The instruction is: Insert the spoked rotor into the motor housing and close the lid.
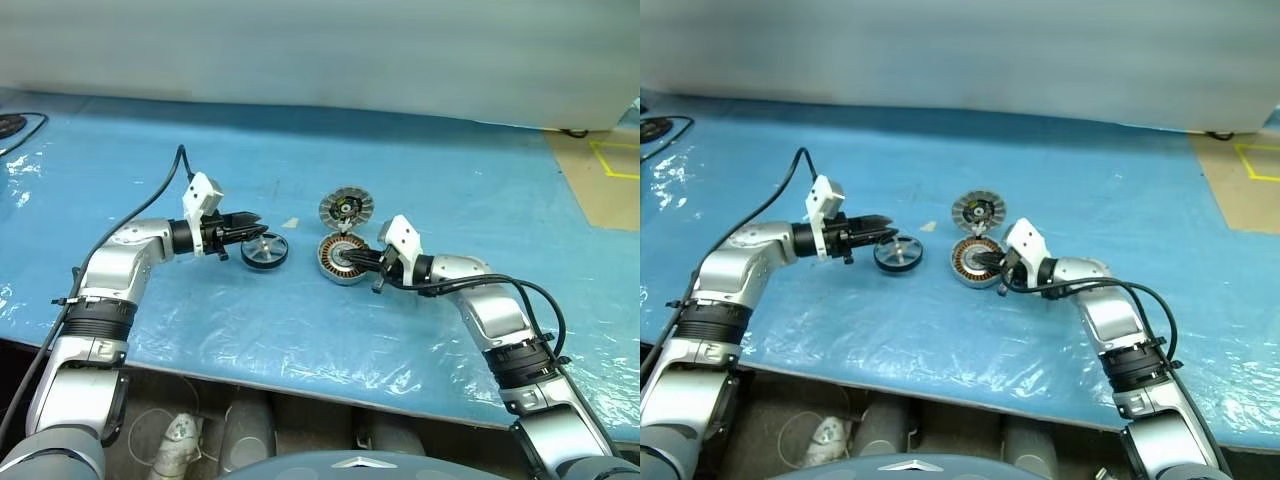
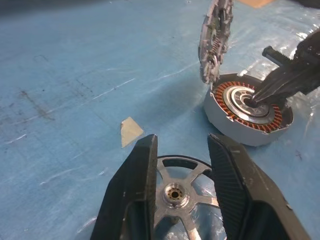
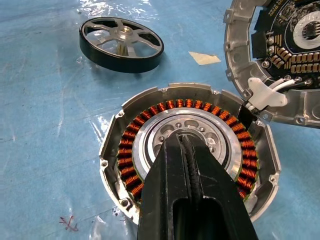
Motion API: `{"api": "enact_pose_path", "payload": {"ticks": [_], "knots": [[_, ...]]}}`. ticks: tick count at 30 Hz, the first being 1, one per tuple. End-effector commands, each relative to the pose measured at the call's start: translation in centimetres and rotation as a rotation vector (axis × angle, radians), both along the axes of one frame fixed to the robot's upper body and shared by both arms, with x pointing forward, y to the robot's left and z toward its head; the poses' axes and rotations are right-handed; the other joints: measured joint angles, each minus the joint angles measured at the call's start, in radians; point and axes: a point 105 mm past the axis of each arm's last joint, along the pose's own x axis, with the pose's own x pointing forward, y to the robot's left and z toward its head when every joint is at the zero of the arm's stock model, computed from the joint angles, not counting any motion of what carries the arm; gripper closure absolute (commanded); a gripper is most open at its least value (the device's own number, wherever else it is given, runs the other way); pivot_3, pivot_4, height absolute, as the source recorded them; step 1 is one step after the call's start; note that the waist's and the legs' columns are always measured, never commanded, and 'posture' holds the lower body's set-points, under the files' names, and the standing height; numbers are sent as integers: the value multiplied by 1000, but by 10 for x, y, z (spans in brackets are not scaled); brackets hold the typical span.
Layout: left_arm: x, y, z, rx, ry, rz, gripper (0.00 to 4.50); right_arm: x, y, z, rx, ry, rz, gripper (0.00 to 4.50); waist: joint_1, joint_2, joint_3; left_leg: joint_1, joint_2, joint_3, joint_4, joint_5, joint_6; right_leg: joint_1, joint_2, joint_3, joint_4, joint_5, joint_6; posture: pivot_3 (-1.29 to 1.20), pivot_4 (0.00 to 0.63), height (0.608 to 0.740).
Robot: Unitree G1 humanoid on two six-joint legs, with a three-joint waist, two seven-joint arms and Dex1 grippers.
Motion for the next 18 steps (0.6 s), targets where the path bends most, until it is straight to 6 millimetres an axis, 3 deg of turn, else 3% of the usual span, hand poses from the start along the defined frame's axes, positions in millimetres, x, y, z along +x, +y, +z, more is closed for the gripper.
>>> {"api": "enact_pose_path", "payload": {"ticks": [1,9,17,18], "knots": [[-5,10,9,64,3,-49,2670,-6,12,13,26,-45,22,4500,-2,0,0,0,0,0,0,0,0,0,0,0,0,0,0,0,150,740],[-5,26,5,232,-5,-115,2670,-6,19,9,26,-34,35,4500,6,0,0,0,0,0,-1,0,0,0,-1,0,-1,0,0,0,150,740],[10,17,10,259,-127,-137,2670,-3,20,12,45,-35,27,4500,6,0,0,0,0,0,-1,0,-1,0,0,-1,0,0,0,0,150,740],[10,17,10,256,-124,-134,2505,-3,20,11,46,-35,28,4500,4,0,0,0,0,0,-1,0,-1,0,0,0,0,0,0,0,150,740]]}}
